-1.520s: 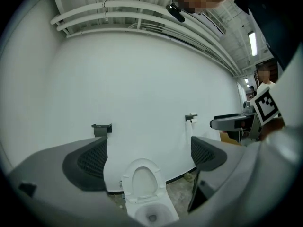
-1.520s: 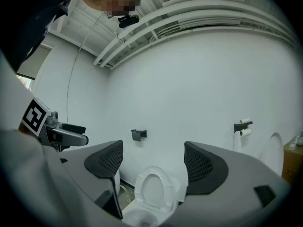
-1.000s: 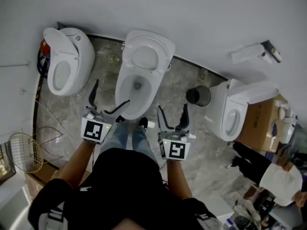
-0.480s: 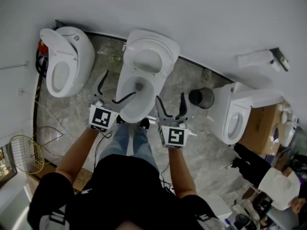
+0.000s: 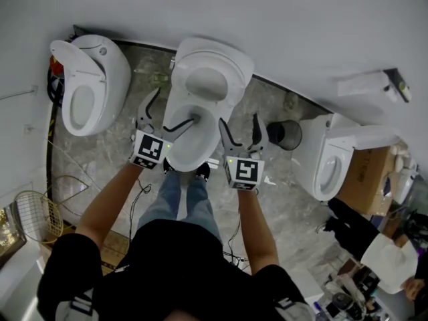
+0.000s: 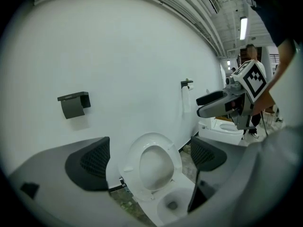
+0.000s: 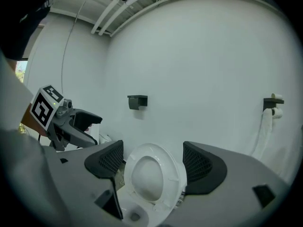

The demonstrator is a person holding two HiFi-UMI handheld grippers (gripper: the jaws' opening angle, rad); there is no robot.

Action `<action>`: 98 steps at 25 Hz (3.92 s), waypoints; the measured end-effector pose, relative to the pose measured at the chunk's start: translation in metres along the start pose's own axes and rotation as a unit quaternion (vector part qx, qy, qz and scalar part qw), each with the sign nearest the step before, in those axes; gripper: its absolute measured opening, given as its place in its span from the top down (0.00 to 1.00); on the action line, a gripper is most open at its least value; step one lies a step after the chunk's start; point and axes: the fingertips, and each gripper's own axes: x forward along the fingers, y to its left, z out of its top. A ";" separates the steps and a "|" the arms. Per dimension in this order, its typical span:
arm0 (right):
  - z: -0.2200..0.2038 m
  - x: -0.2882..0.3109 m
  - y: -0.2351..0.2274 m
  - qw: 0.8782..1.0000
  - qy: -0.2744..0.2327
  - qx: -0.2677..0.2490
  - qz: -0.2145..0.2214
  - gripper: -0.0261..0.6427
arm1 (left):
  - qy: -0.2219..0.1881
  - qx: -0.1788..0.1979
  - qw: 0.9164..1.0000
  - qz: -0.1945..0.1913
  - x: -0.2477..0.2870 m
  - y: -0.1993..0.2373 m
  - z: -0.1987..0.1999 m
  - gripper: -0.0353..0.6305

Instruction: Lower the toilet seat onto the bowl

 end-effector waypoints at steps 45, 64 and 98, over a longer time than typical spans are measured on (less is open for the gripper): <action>-0.117 0.217 -0.052 0.983 0.152 -0.097 0.031 0.49 | 0.152 0.095 0.982 -0.059 0.226 0.069 -0.104 0.35; -0.112 0.230 -0.052 0.971 0.159 -0.174 0.044 0.62 | 0.156 0.121 0.978 -0.069 0.231 0.076 -0.102 0.70; -0.113 0.148 -0.008 0.966 0.134 -0.214 0.058 0.71 | 0.142 0.153 0.975 -0.072 0.147 0.037 -0.111 0.76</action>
